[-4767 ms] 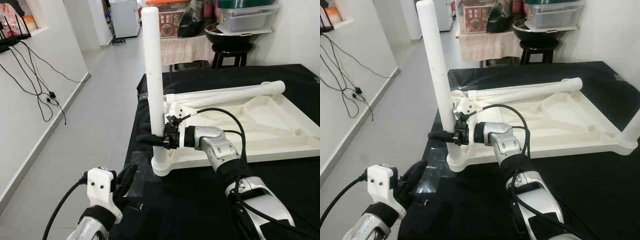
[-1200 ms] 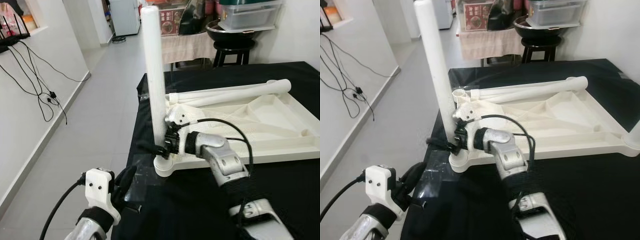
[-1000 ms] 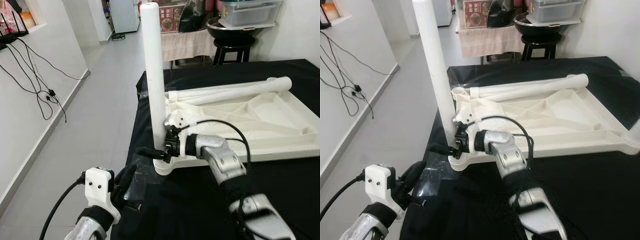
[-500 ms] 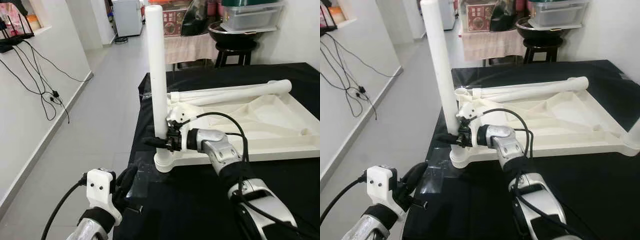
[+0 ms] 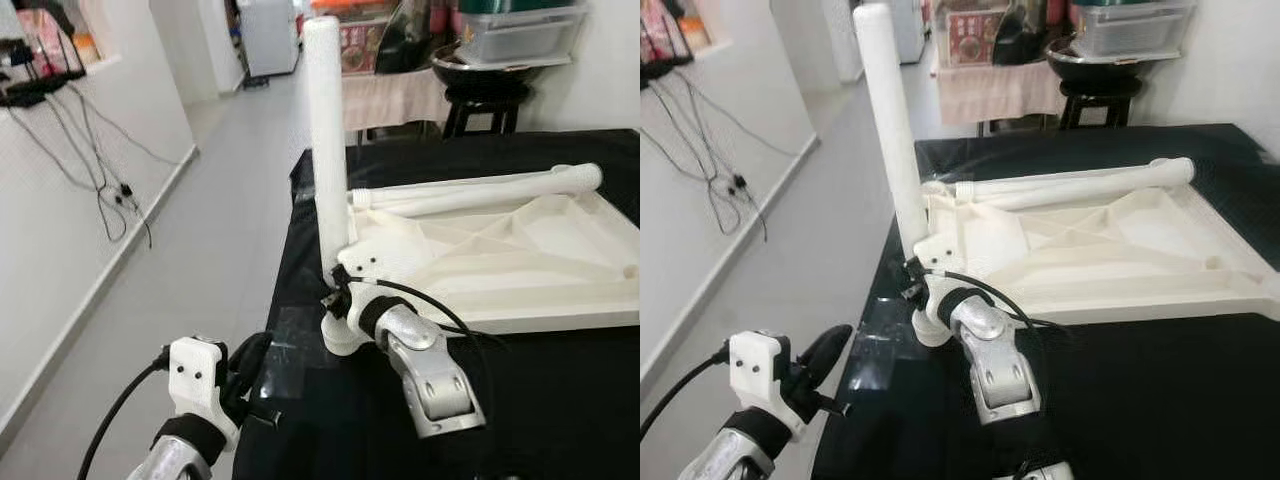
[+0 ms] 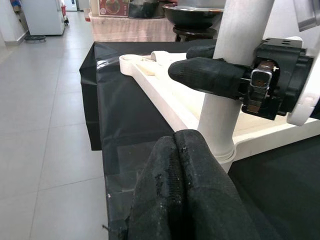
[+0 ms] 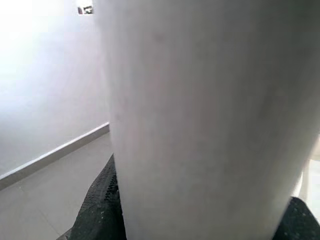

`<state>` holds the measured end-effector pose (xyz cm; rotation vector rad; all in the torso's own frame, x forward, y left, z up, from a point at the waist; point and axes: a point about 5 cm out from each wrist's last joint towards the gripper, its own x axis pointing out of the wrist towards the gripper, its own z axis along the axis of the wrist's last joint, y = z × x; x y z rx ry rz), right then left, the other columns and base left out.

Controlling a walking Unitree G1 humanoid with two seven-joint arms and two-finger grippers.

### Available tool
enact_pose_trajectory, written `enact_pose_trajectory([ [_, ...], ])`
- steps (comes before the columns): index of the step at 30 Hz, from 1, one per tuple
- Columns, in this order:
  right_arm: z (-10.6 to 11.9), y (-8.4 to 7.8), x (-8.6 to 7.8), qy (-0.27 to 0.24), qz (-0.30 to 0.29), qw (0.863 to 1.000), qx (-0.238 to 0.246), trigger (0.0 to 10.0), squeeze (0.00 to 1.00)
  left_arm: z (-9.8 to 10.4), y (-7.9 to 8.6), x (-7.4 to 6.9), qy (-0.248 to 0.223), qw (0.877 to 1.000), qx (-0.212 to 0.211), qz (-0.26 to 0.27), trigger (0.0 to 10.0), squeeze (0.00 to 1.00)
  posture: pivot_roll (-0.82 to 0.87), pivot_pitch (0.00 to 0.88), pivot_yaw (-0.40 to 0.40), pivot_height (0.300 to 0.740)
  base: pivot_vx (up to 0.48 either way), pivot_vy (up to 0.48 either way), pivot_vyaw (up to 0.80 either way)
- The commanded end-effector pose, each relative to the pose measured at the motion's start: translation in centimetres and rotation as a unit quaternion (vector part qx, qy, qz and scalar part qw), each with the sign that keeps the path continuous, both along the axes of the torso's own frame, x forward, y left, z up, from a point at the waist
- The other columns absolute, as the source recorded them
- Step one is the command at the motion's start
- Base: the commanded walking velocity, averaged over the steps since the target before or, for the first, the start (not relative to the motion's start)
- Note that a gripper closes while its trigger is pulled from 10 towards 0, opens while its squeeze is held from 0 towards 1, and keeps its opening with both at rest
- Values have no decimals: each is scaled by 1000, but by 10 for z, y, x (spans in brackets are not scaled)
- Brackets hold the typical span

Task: Building children table

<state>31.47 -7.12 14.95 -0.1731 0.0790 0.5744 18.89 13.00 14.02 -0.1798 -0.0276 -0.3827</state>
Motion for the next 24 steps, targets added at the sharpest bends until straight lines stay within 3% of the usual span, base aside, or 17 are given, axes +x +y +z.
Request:
enact_pose_trajectory([
  [1,-23,-12,1,54,-21,997,-44,0,0,-3,1,0,9,1000,5,-4,10000,0,-2,32,68,740,0,0,0],
  [2,-24,-11,2,62,-19,997,-40,0,0,-3,2,0,8,1000,6,1,10000,0,-12,26,71,740,0,0,0],
  [3,-22,-9,2,60,-16,997,-48,3804,0,-3,2,0,8,1000,6,5,10000,0,-12,23,73,740,0,0,0],
  [5,-21,-9,2,58,-14,997,-53,3804,0,-3,2,0,8,1000,5,8,10000,0,-12,23,73,740,0,0,0],
  [6,-19,-4,3,65,10,997,-32,10000,0,-4,2,0,9,1000,5,8,10000,0,-13,18,73,740,0,0,0],
  [7,-10,6,3,60,70,996,0,10000,1000,-4,2,0,10,1000,4,5,10000,0,-12,16,75,740,0,0,0],
  [8,1,13,3,51,117,991,34,10000,1000,-4,1,0,10,1000,4,3,10000,0,-12,14,76,740,0,0,0],
  [9,1,13,3,51,117,991,34,10000,1000,-4,1,0,10,1000,4,3,10000,0,-12,14,76,740,0,0,0],
  [10,19,19,1,37,170,983,66,10000,1000,-5,1,0,11,1000,3,1,10000,0,-8,11,74,740,0,0,0],
  [13,23,20,1,34,186,979,71,10000,1000,-5,0,0,11,1000,3,1,10000,0,-8,11,74,740,0,0,0],
  [14,29,19,2,27,240,968,66,10000,761,-5,0,0,11,1000,3,1,10000,0,-5,11,75,740,0,0,0],
  [16,34,17,8,17,333,942,38,10000,0,-4,0,1,10,1000,4,2,10000,0,7,10,79,740,0,0,0],
  [17,34,17,8,17,333,942,38,10000,0,-4,0,1,10,1000,4,2,10000,0,7,10,79,740,0,0,0],
  [19,35,15,17,24,387,921,16,10000,0,-4,0,1,9,1000,5,4,10000,0,6,10,82,740,0,0,0],
  [24,34,18,28,34,407,913,5,10000,0,-4,0,1,8,1000,5,4,10000,0,13,8,82,740,0,0,0],
])
